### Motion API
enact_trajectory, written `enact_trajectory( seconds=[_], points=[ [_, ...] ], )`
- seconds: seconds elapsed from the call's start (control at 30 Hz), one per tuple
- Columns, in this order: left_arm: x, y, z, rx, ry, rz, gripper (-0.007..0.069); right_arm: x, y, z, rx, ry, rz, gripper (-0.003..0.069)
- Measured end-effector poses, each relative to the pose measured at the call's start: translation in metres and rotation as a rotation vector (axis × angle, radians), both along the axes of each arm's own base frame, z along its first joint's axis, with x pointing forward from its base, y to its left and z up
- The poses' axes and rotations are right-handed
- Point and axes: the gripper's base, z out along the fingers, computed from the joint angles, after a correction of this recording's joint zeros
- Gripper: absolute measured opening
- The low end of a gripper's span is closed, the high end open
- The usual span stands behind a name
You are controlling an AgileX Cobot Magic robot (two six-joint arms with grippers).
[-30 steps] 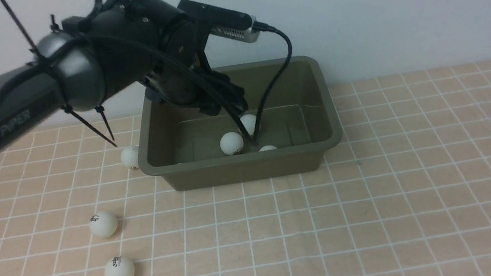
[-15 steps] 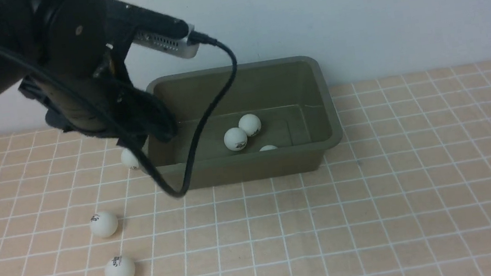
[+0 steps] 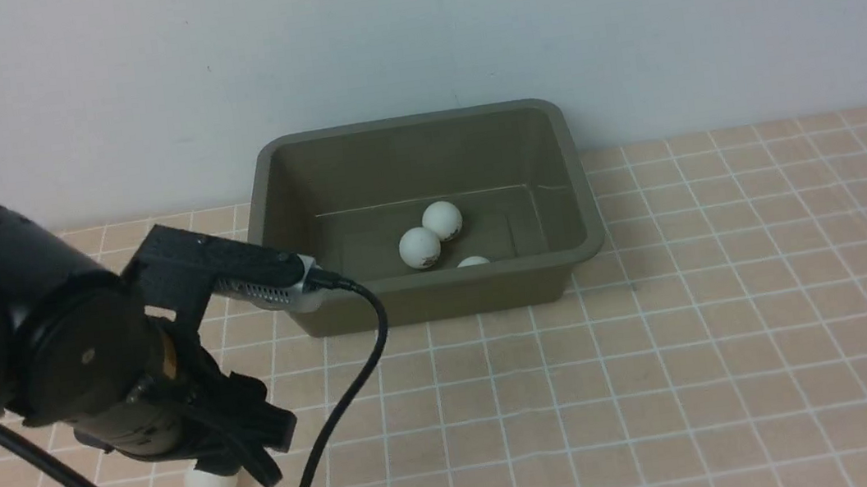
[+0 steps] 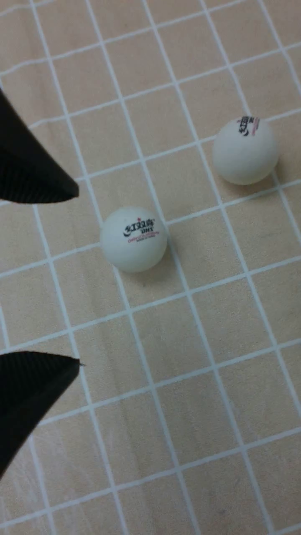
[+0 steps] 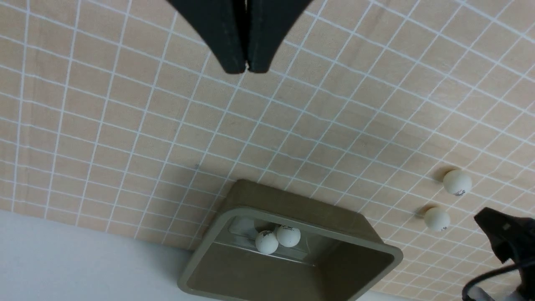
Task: Put the table tennis balls into the box on the light coffee tablecloth.
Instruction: 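Reach for and grasp a ping pong ball on the table beside the basket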
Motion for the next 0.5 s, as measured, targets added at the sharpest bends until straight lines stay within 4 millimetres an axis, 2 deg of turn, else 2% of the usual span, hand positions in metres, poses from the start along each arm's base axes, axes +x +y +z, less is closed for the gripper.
enact_trajectory(
  seconds=[0.37,0.5],
  points=[
    [0.018,0.033,-0.023,-0.019,0.002,0.133,0.0394,-0.001,0.002,-0.001,0.012,0.012,0.018,-0.0016],
    [0.024,0.031,-0.036,-0.039,0.034,0.111,0.0394,-0.001,0.002,-0.001,0.017,0.014,0.022,-0.0016]
  ],
)
